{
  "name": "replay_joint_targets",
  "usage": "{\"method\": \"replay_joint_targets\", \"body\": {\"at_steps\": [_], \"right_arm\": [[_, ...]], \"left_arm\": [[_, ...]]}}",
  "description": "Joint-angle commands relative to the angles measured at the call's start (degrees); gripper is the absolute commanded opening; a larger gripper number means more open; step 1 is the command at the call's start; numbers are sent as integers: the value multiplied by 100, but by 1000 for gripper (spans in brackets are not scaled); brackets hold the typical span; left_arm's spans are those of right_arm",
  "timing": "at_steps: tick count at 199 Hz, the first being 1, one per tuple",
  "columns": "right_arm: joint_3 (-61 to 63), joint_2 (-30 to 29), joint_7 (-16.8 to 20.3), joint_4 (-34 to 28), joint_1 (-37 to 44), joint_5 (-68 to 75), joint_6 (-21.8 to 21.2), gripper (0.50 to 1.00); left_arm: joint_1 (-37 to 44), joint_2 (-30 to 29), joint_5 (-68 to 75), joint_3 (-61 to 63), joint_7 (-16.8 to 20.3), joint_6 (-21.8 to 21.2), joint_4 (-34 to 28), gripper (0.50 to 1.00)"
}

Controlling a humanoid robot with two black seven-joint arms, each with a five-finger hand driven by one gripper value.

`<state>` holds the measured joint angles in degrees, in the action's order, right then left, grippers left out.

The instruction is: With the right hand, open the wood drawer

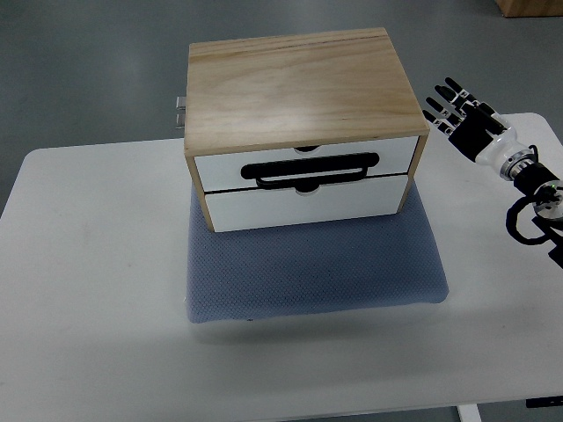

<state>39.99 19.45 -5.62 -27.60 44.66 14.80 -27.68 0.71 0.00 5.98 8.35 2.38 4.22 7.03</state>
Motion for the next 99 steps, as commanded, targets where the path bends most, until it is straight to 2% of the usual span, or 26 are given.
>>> {"method": "replay_joint_targets", "body": {"at_steps": [1,57,99], "right_arm": [[0,-3,0,0,8,6,-1,944],[0,6,0,0,8,6,-18,944],[-9,103,44,-9,105,-3,-405,944]], "left_arm": [[0,0,0,0,0,0,0,1000],[0,0,0,-9,0,0,9,1000],[0,0,0,-9,0,0,0,1000]]}}
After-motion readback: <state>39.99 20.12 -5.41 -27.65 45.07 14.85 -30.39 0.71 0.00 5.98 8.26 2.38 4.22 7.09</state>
